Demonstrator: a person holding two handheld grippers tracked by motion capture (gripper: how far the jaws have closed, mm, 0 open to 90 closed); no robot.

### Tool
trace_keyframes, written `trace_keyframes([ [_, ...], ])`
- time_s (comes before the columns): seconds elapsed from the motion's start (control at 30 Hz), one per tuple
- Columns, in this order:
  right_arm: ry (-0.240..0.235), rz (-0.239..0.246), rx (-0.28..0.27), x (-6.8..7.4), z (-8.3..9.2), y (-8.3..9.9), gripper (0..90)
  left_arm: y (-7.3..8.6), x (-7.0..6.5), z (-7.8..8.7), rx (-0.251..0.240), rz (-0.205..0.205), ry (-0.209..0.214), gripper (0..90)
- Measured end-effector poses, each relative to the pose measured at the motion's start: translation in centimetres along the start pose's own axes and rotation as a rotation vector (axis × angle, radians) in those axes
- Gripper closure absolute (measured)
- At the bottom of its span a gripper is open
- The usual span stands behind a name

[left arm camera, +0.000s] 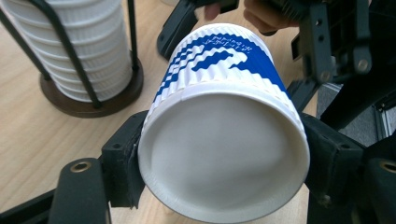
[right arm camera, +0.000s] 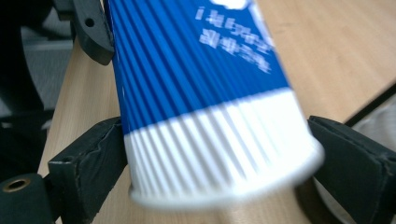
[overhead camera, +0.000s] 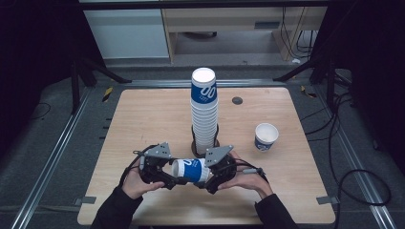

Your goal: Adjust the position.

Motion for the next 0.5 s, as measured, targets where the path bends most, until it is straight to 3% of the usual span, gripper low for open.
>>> trace_keyframes([
  [0.23, 0.026, -0.089, -0.137, -1.3, 2.6, 0.0, 6.8, 0.0, 0.9, 1.4, -0.113, 0.019, -0.012, 26.1],
  [0.5, -0.001, -0.131, -0.184, -1.7, 3.2, 0.4, 6.8, -0.1, 0.9, 2.3, -0.212, 0.009, 0.01, 26.0],
])
Point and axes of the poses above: each handheld gripper's, and its own axes: z roughly backward along the jaws, y roughly out of its underside, x roughly to its left, the point moved 2 cm from there along -z, roughly forward along the jaws, and after that the axes turned 5 degrees about z, right-handed, at the moved point
